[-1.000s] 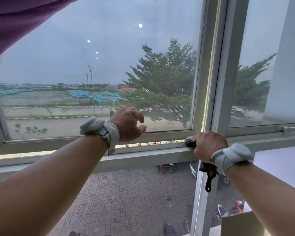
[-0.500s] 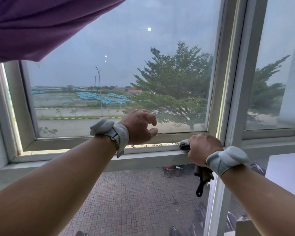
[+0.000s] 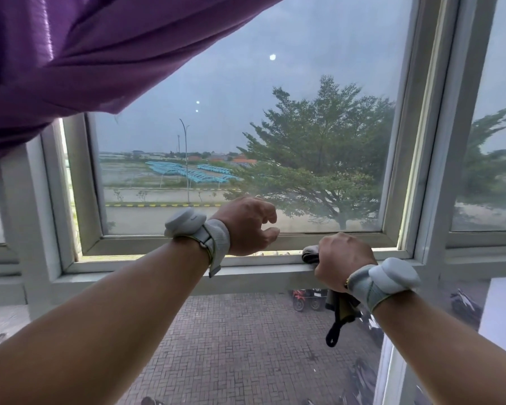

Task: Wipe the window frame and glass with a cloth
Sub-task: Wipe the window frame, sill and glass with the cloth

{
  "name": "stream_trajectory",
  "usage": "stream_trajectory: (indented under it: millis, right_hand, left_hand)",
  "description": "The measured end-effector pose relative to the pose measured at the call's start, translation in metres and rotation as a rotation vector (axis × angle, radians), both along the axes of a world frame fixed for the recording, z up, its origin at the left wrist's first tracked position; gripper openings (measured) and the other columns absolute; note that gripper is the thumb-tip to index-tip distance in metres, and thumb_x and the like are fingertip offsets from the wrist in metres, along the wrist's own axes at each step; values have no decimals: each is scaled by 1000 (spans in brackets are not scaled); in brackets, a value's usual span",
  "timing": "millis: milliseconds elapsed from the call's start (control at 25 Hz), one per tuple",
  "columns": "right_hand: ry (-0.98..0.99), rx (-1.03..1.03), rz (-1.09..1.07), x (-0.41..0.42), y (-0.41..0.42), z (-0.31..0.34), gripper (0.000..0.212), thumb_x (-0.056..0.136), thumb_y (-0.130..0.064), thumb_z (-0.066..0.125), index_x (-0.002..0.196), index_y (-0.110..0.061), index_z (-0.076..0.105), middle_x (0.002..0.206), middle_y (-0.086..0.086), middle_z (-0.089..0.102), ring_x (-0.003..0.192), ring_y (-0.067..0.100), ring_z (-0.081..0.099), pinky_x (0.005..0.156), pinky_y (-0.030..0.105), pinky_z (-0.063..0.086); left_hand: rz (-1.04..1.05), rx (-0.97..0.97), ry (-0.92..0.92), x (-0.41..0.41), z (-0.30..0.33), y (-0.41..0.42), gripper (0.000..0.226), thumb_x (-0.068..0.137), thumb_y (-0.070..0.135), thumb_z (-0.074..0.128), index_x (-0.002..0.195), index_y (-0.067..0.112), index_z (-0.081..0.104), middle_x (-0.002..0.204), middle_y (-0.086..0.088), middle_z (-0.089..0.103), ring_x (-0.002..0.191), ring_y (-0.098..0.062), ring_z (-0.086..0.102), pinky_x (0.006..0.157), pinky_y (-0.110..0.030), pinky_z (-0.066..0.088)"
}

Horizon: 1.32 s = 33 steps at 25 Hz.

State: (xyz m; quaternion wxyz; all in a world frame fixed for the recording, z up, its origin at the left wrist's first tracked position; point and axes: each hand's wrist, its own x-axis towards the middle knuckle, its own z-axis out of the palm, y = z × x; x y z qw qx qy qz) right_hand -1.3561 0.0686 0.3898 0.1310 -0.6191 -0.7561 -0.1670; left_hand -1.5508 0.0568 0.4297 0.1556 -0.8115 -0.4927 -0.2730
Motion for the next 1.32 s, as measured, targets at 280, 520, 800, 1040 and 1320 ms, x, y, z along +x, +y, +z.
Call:
stream_trajectory:
  millis: [280,520,800,1040,1320]
  right_hand:
    - [0,-1,16,-22,-3,-3,25,81,-24,50,101,-17,64,104,5,65,94,24,63,76,30,48]
    - [-15,0,105,-50,-12,-4,25,83,-26,50,101,-15,64,104,6,65,94,24,61,75,30,47]
    - [-32,9,300,-107,-29,-9,34,82,-25,47,110,-21,65,107,7,64,97,26,60,77,32,46]
    - [-49,35,461,-176,-48,-9,31,83,-24,51,109,-21,68,99,8,65,91,28,63,68,30,42]
    - [-26,57,611,-262,-73,-8,24,86,-19,52,103,-11,66,96,9,67,87,27,65,66,28,44]
  left_hand:
    - [41,-15,5,-21,-2,-6,21,86,36,60,98,20,67,86,8,60,79,-13,56,78,-32,53]
    - [160,-2,-8,-39,0,-15,26,86,40,57,103,22,67,87,10,58,82,-13,54,82,-31,51]
    - [297,-47,-37,-80,-2,-26,33,88,52,52,93,22,67,91,2,65,82,-17,54,76,-29,48]
    - [413,-86,-65,-123,2,-46,37,92,55,43,76,25,58,80,3,57,81,-20,53,74,-30,44]
    - [489,-95,-108,-175,0,-71,41,91,57,41,85,23,64,85,3,59,86,-20,56,80,-34,48]
